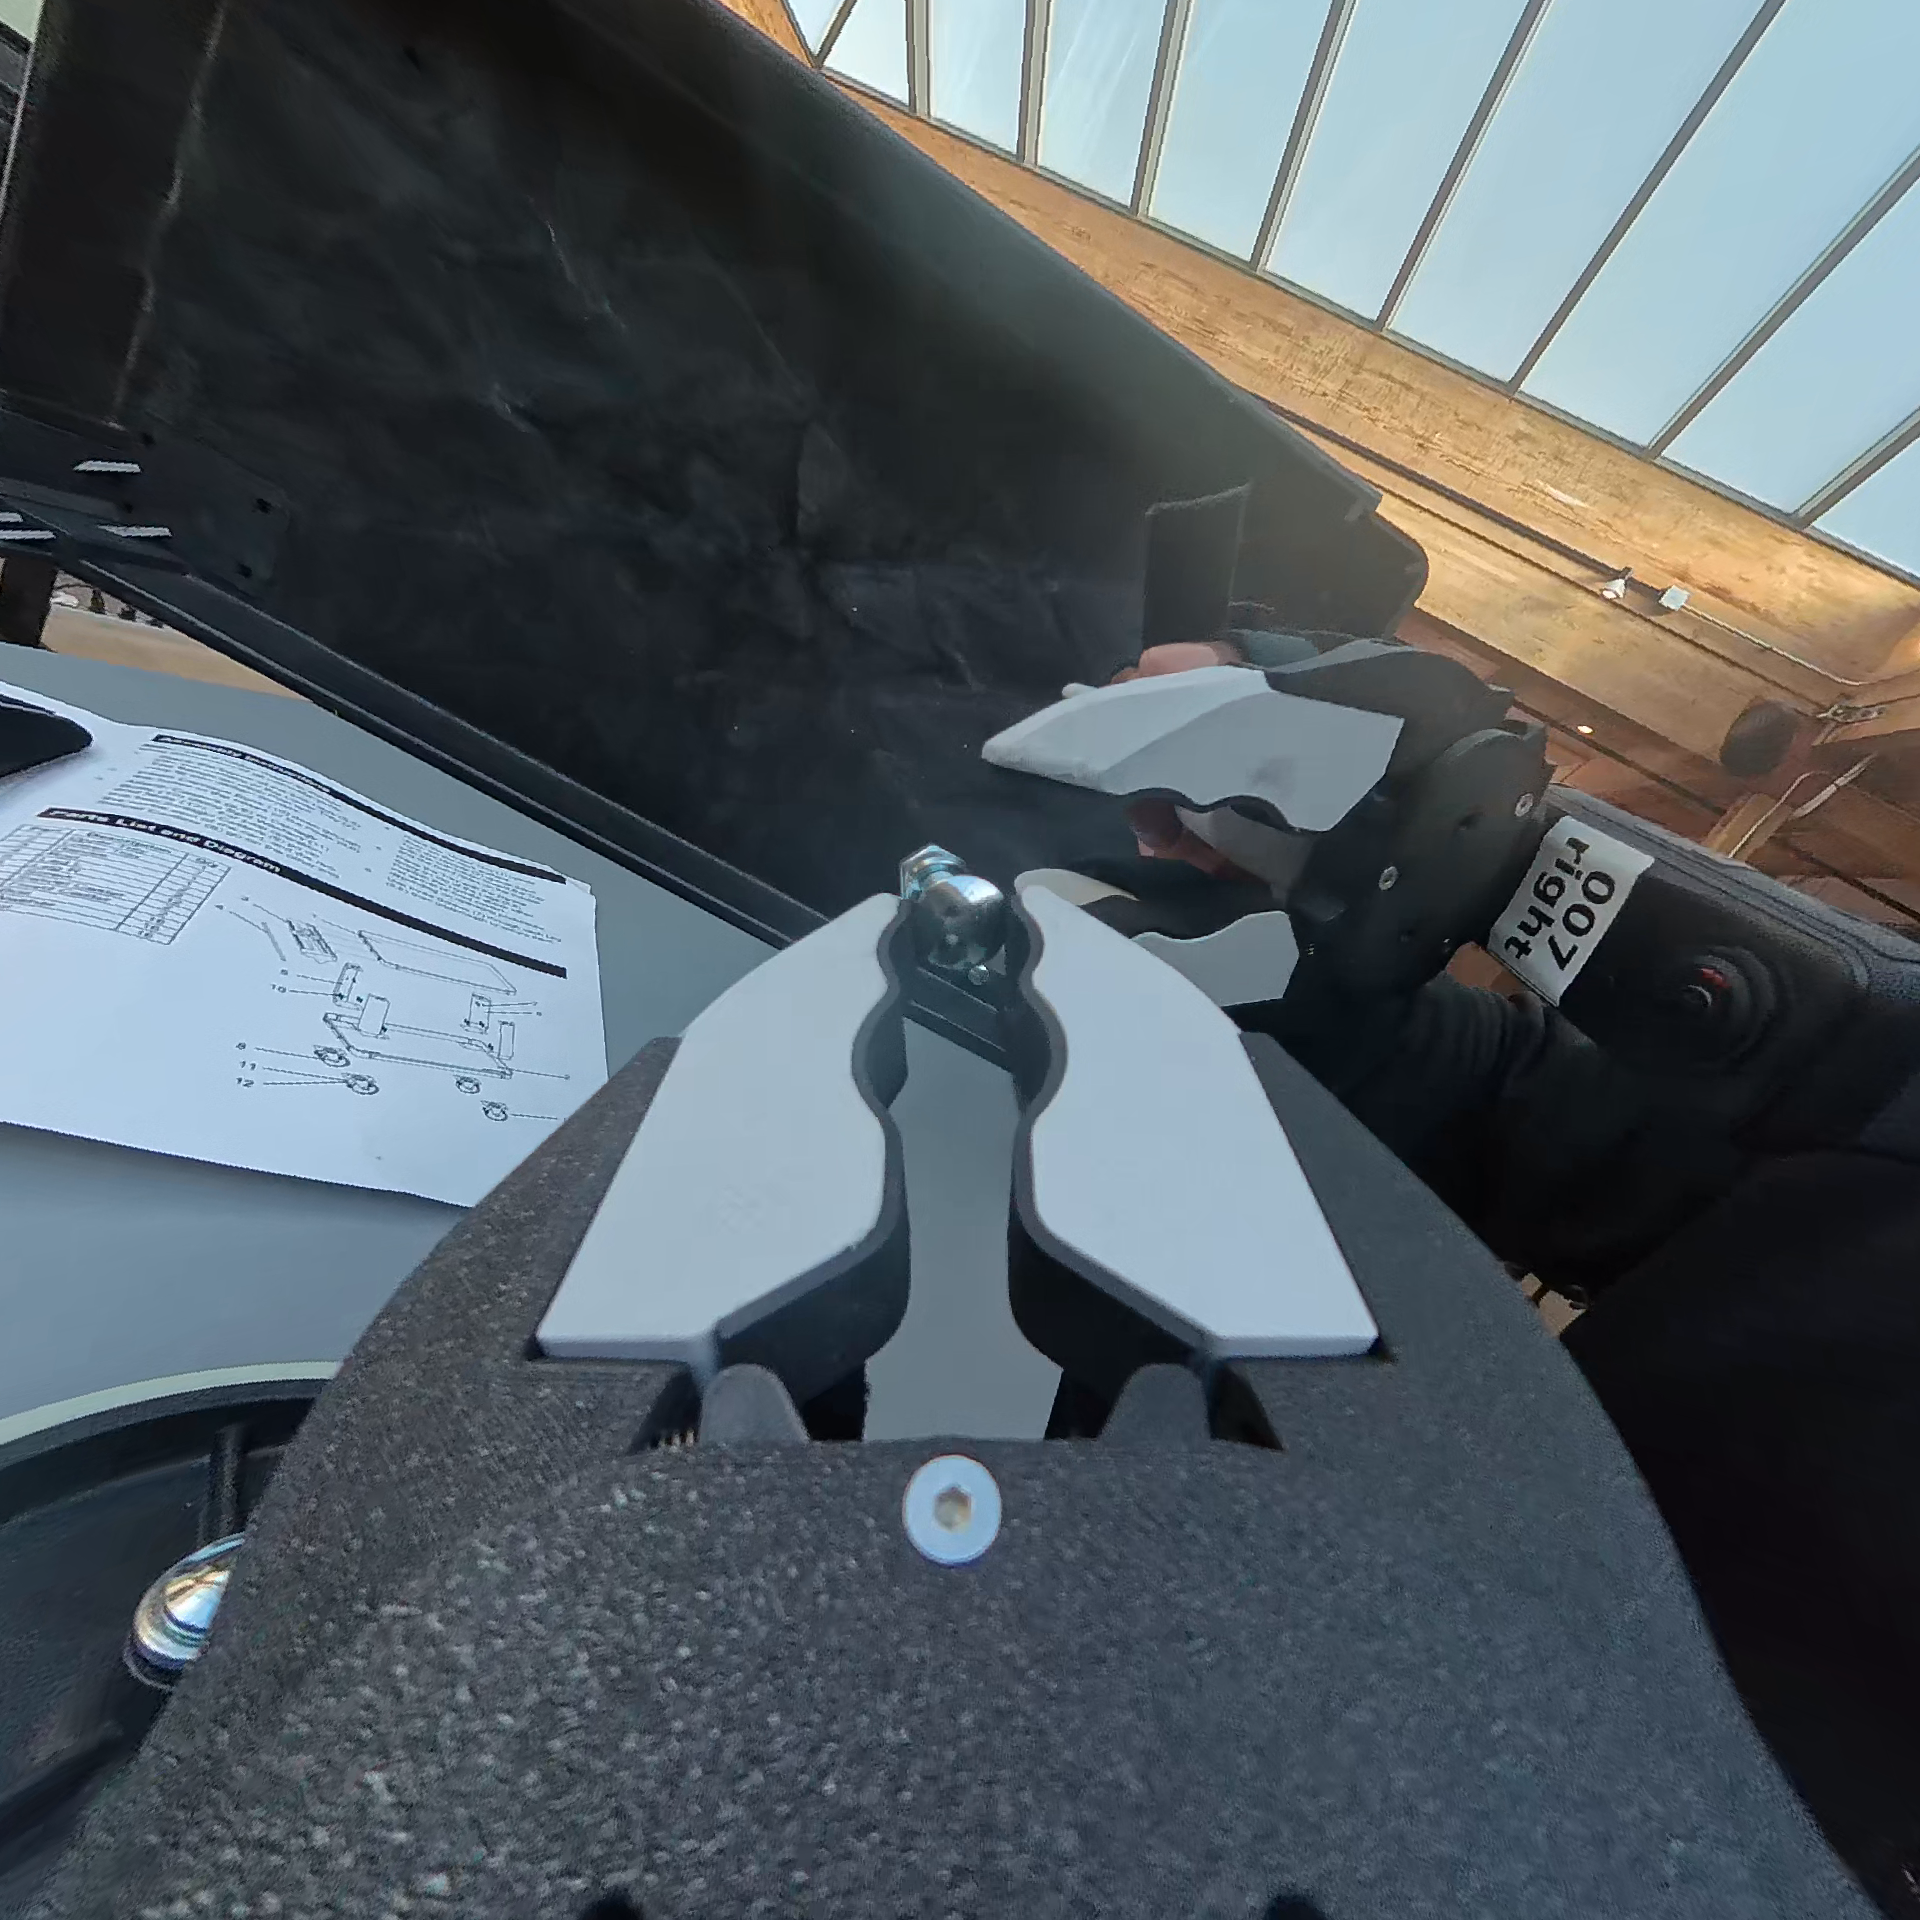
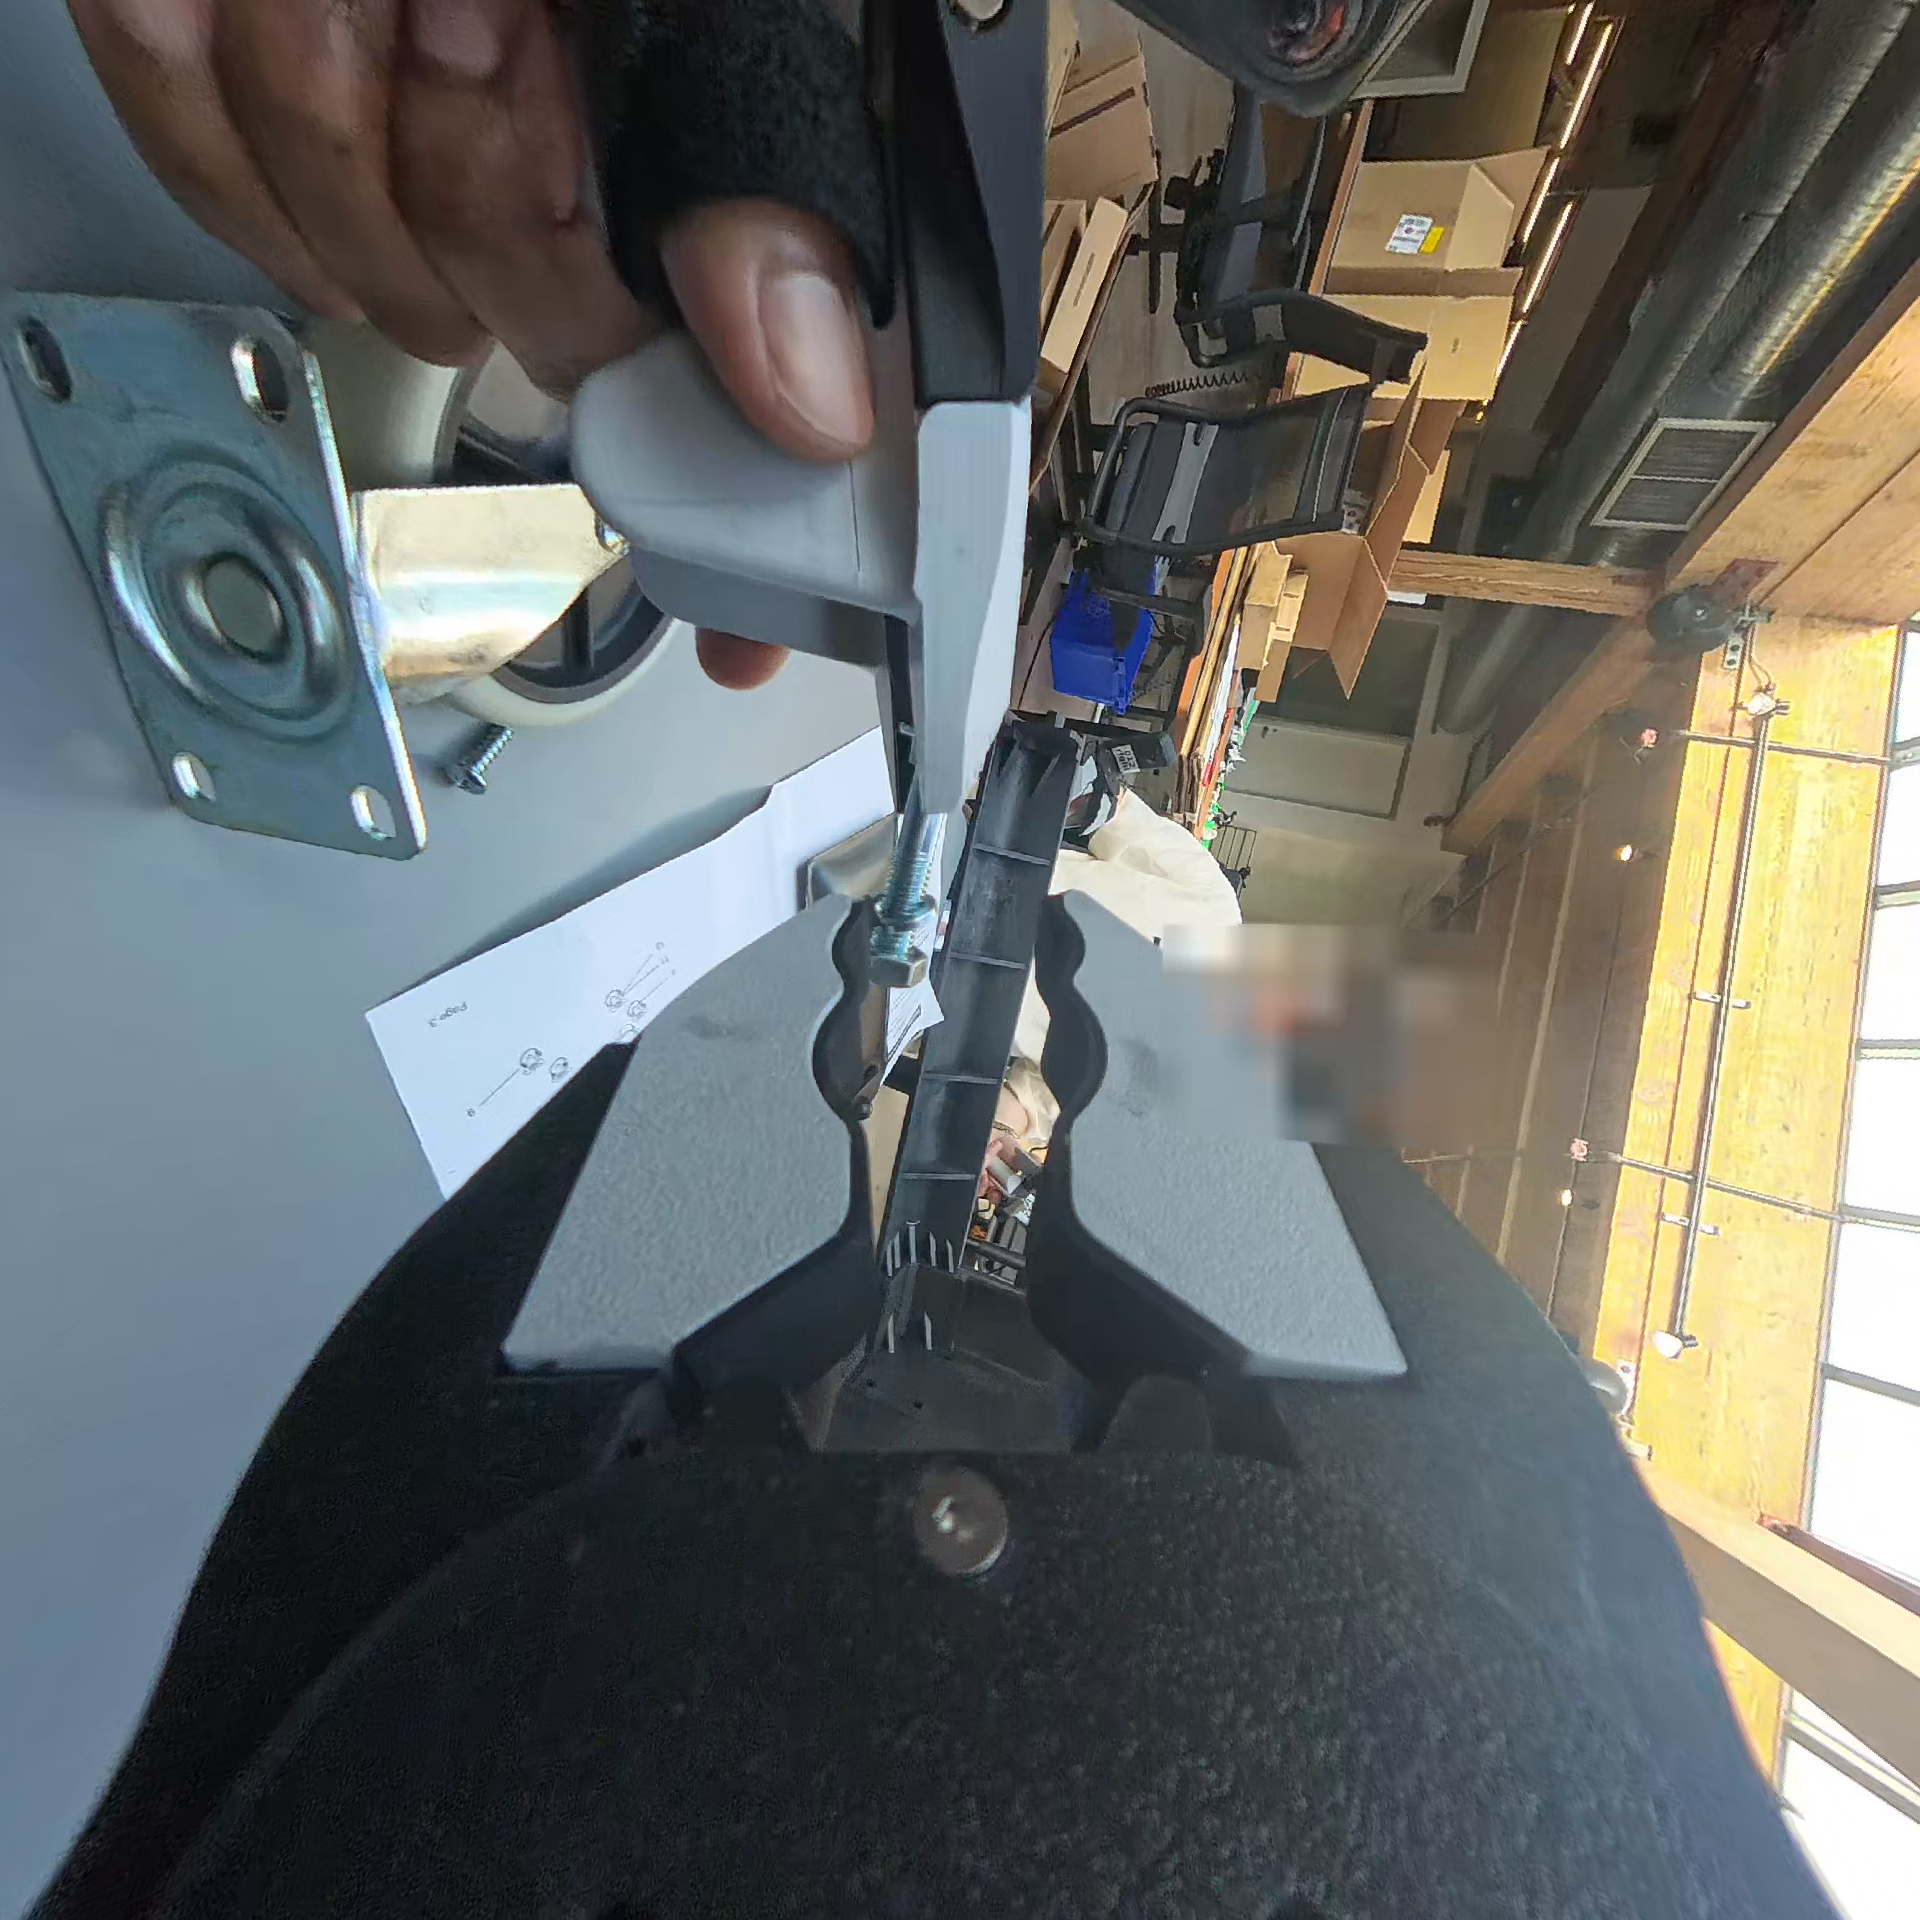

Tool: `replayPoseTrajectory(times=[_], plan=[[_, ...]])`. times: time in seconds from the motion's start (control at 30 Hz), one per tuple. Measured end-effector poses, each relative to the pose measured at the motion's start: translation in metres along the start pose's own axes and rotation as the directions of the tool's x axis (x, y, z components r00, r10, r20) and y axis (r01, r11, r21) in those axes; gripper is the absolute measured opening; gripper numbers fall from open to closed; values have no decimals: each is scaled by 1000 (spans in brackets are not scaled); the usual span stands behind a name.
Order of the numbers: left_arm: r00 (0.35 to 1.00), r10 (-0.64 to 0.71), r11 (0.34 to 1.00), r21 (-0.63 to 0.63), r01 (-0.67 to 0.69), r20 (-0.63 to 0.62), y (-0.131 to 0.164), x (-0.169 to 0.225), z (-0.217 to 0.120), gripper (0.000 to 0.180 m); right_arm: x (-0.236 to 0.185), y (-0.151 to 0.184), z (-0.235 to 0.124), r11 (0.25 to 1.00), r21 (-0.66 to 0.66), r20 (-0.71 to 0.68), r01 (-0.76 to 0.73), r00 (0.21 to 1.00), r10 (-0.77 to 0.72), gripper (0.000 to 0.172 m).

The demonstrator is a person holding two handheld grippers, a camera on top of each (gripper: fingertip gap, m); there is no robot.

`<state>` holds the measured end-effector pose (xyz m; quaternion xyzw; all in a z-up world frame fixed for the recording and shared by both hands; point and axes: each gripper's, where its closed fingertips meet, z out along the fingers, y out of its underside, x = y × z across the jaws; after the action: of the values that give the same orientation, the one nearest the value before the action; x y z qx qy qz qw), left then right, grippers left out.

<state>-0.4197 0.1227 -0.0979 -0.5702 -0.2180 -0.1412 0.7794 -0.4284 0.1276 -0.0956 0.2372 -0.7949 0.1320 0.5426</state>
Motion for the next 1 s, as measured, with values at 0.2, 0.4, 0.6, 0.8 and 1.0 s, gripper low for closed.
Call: replayPoseTrajectory(times=[0.2,0.4,0.6,0.8,1.0], plan=[[999,-39,999,22,39,-4,-2,-3,-2,16,-9,-1,1,996,12,25,-83,996,83,32],[996,-91,994,57,92,-9,-7,-7,-5,15,-17,1,3,980,12,69,-199,978,197,32],[996,-86,996,33,85,13,-3,-9,-3,15,-33,5,6,938,-11,138,-347,928,345,32],[991,80,987,-145,-64,111,16,-9,5,15,-63,20,-10,853,-104,189,-511,832,521,30],[955,239,892,-429,-144,177,58,0,36,15,-98,43,-66,757,-210,167,-619,740,652,25]])
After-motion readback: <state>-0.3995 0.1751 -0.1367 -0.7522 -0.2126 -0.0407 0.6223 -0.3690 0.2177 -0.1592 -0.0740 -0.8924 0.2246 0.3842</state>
